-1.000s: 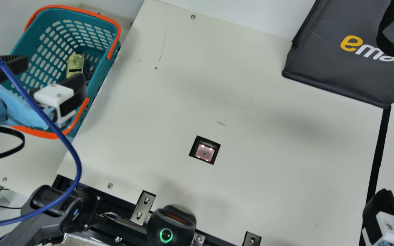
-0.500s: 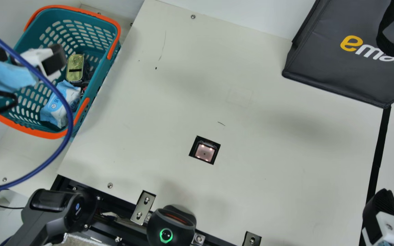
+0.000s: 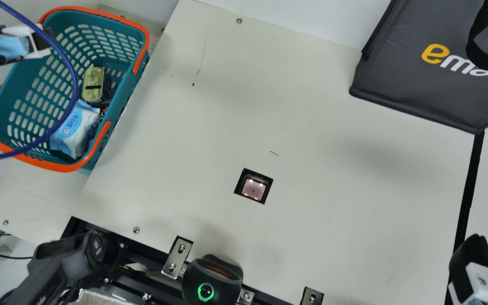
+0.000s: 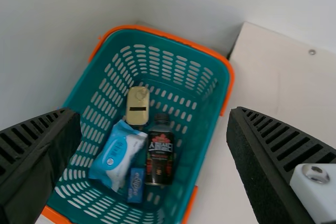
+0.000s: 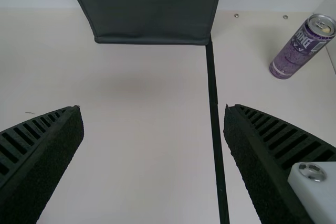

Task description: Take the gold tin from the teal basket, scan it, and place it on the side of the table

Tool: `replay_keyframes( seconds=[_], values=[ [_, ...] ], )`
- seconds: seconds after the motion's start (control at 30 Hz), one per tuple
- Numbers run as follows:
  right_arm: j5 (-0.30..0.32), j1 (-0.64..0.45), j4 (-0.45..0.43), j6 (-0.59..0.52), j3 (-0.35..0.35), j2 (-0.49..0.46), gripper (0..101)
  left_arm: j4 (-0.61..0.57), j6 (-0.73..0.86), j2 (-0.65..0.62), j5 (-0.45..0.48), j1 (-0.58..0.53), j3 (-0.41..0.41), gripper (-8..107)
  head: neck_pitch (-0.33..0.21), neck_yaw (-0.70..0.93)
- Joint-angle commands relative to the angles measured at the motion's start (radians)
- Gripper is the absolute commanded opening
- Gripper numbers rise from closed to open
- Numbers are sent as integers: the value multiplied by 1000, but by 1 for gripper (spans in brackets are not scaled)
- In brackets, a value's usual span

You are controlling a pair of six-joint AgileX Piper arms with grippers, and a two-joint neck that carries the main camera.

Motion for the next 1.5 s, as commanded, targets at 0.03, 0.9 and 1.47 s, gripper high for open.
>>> replay_keyframes(
  seconds=[0.03,0.9,1.47],
  values=[
    [0,0,0,0,0,0,95,-22,153,85,-3,52,-28,90,-29,2],
    [0,0,0,0,0,0,95,30,432,520,28,65,-163,90,-29,2],
    [0,0,0,0,0,0,95,59,427,611,13,45,-114,90,-29,2]
  ],
)
